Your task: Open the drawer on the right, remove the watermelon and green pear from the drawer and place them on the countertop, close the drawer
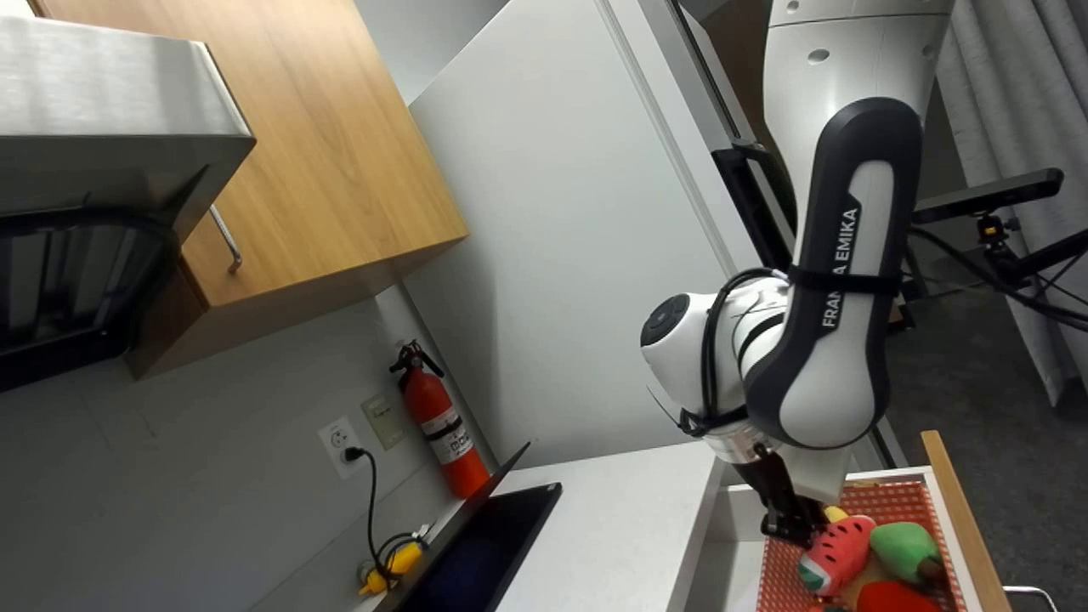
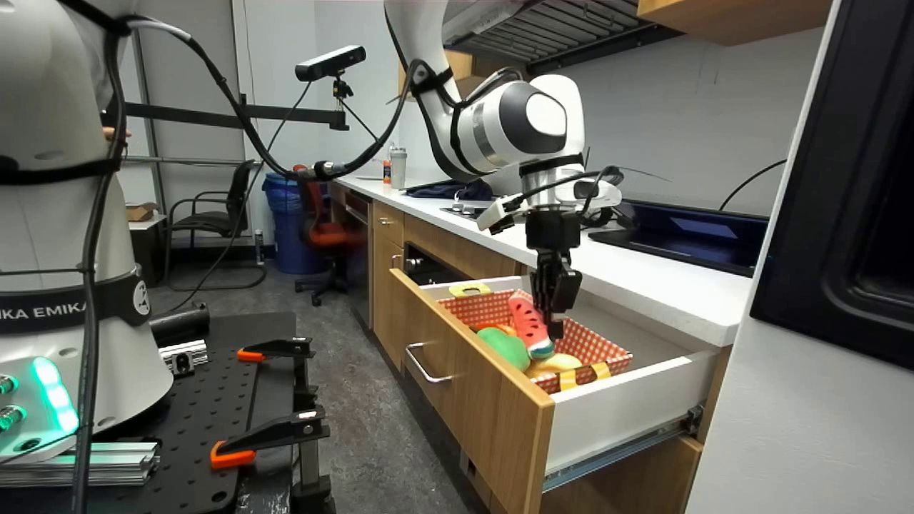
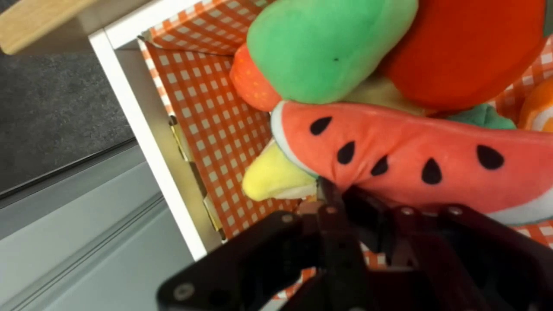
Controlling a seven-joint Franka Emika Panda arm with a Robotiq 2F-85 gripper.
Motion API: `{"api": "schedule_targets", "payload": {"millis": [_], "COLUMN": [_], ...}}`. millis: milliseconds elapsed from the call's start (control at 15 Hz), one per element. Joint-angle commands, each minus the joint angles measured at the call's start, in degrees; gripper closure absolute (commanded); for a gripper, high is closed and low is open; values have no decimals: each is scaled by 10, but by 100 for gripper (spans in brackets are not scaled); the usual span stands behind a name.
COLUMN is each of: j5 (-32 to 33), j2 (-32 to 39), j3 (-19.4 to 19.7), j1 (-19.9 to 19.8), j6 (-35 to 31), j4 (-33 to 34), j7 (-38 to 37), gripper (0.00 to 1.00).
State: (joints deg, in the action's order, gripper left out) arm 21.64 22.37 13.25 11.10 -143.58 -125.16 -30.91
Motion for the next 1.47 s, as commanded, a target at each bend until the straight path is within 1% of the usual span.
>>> {"api": "schedule_targets", "payload": {"millis": [0, 333, 600, 867, 1133, 1400], "j5": [62, 130, 167, 198, 238, 306], "j2": [-78, -148, -172, -169, -150, -130], "j3": [6, -28, -67, -99, -119, -129], "j1": [17, 5, -7, -11, -8, -1], "j6": [32, 49, 32, 11, -25, -77], "j4": [-53, -77, -75, -53, -17, 19], "j7": [-32, -55, -66, -82, -119, -177], "gripper": [98, 98, 98, 98, 98, 98]}}
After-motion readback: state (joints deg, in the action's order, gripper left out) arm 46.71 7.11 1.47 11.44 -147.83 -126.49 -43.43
